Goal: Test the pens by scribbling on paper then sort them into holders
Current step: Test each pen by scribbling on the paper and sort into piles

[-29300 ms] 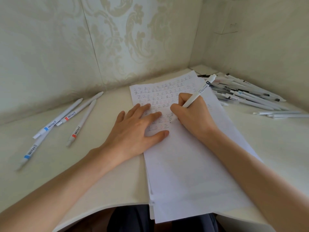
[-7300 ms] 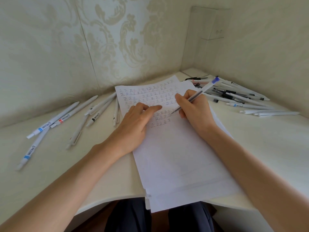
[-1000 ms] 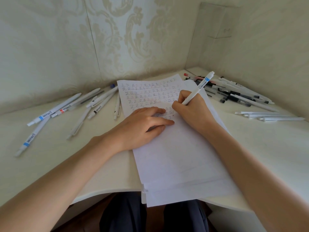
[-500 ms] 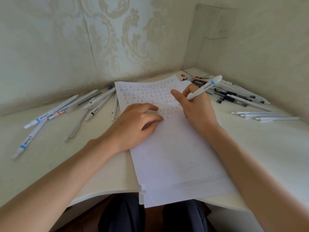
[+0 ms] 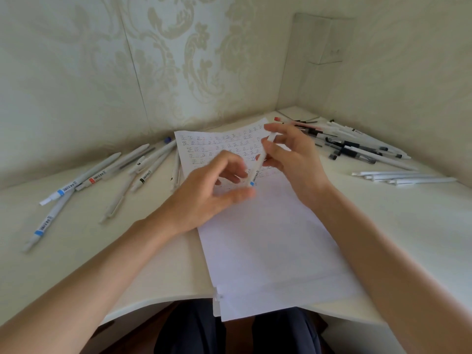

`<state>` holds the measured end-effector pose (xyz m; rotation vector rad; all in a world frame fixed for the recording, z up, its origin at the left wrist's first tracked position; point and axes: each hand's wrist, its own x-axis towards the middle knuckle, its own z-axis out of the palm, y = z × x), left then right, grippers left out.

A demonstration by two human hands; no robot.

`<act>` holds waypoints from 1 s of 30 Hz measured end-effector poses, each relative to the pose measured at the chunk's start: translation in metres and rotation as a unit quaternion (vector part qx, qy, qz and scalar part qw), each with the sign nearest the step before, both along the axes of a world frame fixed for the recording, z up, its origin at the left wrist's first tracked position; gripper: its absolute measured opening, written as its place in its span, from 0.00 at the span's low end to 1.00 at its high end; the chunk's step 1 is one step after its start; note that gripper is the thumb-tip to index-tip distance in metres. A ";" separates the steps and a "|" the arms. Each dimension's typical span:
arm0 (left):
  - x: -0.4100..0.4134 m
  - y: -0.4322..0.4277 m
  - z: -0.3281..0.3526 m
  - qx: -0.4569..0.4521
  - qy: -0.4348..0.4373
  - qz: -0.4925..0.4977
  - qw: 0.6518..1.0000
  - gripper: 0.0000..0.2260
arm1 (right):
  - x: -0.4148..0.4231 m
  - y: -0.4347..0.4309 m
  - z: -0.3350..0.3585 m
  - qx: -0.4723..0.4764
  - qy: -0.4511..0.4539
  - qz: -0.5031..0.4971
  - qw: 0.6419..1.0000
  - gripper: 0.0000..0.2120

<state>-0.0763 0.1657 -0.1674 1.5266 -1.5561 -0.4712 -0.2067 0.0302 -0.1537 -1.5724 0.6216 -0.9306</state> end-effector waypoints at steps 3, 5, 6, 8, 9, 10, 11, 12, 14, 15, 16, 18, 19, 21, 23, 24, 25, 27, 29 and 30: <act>-0.005 0.002 0.000 0.023 -0.045 -0.066 0.996 0.21 | 0.005 0.008 -0.002 0.046 -0.008 0.063 0.997 0.12; -0.004 0.002 0.000 0.007 -0.048 -0.056 0.997 0.19 | 0.006 0.012 -0.001 0.050 -0.011 0.080 0.995 0.12; -0.003 0.002 0.000 0.000 -0.047 -0.047 0.998 0.17 | 0.007 0.013 -0.001 0.046 -0.012 0.080 0.996 0.11; -0.001 0.001 -0.001 -0.004 -0.045 -0.035 0.998 0.14 | 0.007 0.014 0.000 0.033 -0.012 0.081 0.996 0.10; 0.000 0.000 -0.001 -0.004 -0.047 -0.030 0.998 0.13 | 0.007 0.014 0.000 0.029 -0.012 0.084 0.996 0.10; 0.001 -0.001 -0.002 -0.007 -0.055 -0.028 0.998 0.13 | 0.006 0.015 0.001 0.028 -0.014 0.086 0.996 0.10; 0.001 -0.002 -0.002 -0.013 -0.076 -0.029 0.997 0.15 | 0.006 0.016 0.002 0.027 -0.016 0.086 0.996 0.10; 0.001 -0.003 -0.002 -0.019 -0.103 -0.035 0.994 0.18 | 0.006 0.015 0.003 0.028 -0.019 0.084 0.996 0.10; -0.003 -0.004 -0.002 -0.010 -0.143 -0.049 0.988 0.24 | 0.002 0.014 0.007 0.037 -0.031 0.066 0.997 0.11; -0.006 -0.003 0.001 0.007 -0.149 -0.050 0.988 0.27 | -0.001 0.013 0.011 0.045 -0.040 0.046 0.997 0.11; -0.010 -0.002 0.003 0.028 -0.148 -0.044 0.988 0.28 | -0.006 0.012 0.016 0.052 -0.049 0.020 0.997 0.11; -0.017 0.001 0.008 0.069 -0.167 -0.024 0.983 0.29 | -0.026 0.012 0.027 0.031 -0.046 -0.047 0.997 0.11; -0.022 0.002 0.011 0.076 -0.200 -0.021 0.977 0.27 | -0.041 0.014 0.032 0.003 -0.032 -0.079 0.996 0.12; -0.041 0.003 0.023 0.051 -0.257 -0.050 0.964 0.20 | -0.076 0.023 0.041 -0.052 0.004 -0.129 0.990 0.15; -0.076 -0.001 0.037 0.012 -0.270 -0.102 0.957 0.13 | -0.116 0.038 0.045 -0.075 0.024 -0.168 0.983 0.18; -0.100 -0.003 0.041 -0.005 -0.272 -0.129 0.953 0.12 | -0.138 0.048 0.045 -0.076 0.032 -0.190 0.978 0.18; -0.126 -0.004 0.043 -0.018 -0.274 -0.152 0.950 0.12 | -0.160 0.057 0.042 -0.074 0.043 -0.220 0.972 0.18; -0.174 -0.008 0.042 -0.047 -0.286 -0.185 0.939 0.14 | -0.209 0.076 0.034 -0.066 0.078 -0.295 0.950 0.19; -0.211 -0.016 0.032 -0.049 -0.341 -0.196 0.918 0.20 | -0.260 0.097 0.015 -0.040 0.139 -0.365 0.920 0.21; -0.222 -0.023 0.024 -0.040 -0.382 -0.191 0.903 0.24 | -0.284 0.108 0.001 -0.022 0.180 -0.394 0.901 0.21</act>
